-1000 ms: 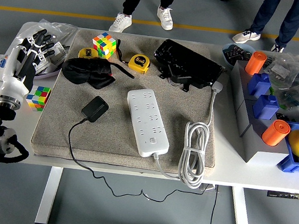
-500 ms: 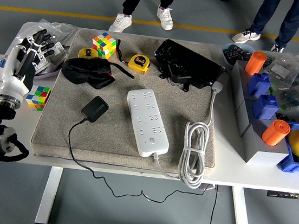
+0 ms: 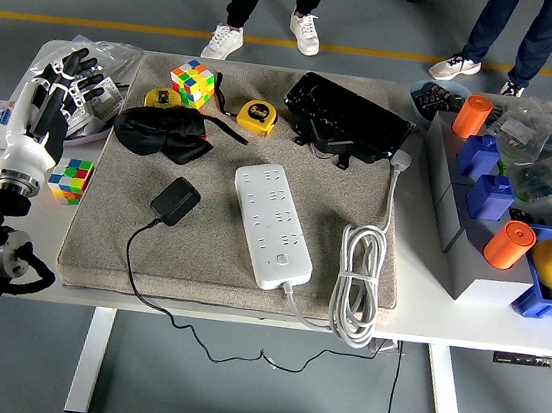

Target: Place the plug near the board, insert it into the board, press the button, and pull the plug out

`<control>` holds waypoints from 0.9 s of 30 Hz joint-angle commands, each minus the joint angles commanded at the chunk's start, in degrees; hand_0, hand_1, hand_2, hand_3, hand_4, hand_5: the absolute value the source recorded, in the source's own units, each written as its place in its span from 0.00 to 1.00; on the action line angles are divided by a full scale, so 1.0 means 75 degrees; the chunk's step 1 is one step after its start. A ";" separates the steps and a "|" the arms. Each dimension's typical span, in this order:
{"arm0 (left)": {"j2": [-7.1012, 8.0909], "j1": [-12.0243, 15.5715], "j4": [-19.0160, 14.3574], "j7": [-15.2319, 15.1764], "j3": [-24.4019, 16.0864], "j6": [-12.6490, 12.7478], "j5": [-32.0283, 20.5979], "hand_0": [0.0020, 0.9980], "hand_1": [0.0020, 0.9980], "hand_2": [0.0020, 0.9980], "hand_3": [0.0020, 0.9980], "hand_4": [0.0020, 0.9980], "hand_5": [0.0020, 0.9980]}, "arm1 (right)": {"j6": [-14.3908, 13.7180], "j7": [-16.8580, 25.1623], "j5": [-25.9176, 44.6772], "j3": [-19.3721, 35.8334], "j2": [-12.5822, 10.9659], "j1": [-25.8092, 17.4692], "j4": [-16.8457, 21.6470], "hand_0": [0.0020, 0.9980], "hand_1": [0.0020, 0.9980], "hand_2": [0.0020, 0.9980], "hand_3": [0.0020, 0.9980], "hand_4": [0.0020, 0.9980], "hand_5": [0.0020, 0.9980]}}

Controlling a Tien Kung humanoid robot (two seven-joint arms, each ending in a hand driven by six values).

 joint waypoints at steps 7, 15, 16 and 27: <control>-0.0011 -0.0003 0.0002 0.0020 -0.0019 -0.0011 0.0021 0.70 0.75 0.80 0.78 1.00 0.72 | 0.0023 -0.0022 -0.0001 -0.0005 0.0006 0.0008 0.0010 0.61 0.61 0.57 0.55 0.87 0.32; -0.0008 -0.0016 -0.0043 0.0065 -0.0031 -0.0058 -0.0006 0.70 0.75 0.80 0.78 1.00 0.72 | 0.0012 -0.0013 0.0010 -0.0012 0.0000 -0.0001 -0.0010 0.61 0.61 0.57 0.55 0.89 0.34; -0.0011 -0.0021 -0.0058 0.0068 -0.0035 -0.0057 0.0010 0.70 0.75 0.80 0.78 1.00 0.72 | 0.0014 -0.0015 0.0006 -0.0004 -0.0008 0.0000 -0.0006 0.61 0.61 0.57 0.55 0.89 0.34; 0.0005 -0.0030 -0.0160 0.0148 -0.0035 -0.0116 0.0135 0.70 0.75 0.80 0.78 1.00 0.73 | 0.0025 -0.0038 -0.0006 -0.0024 0.0012 0.0013 -0.0014 0.61 0.61 0.57 0.55 0.89 0.35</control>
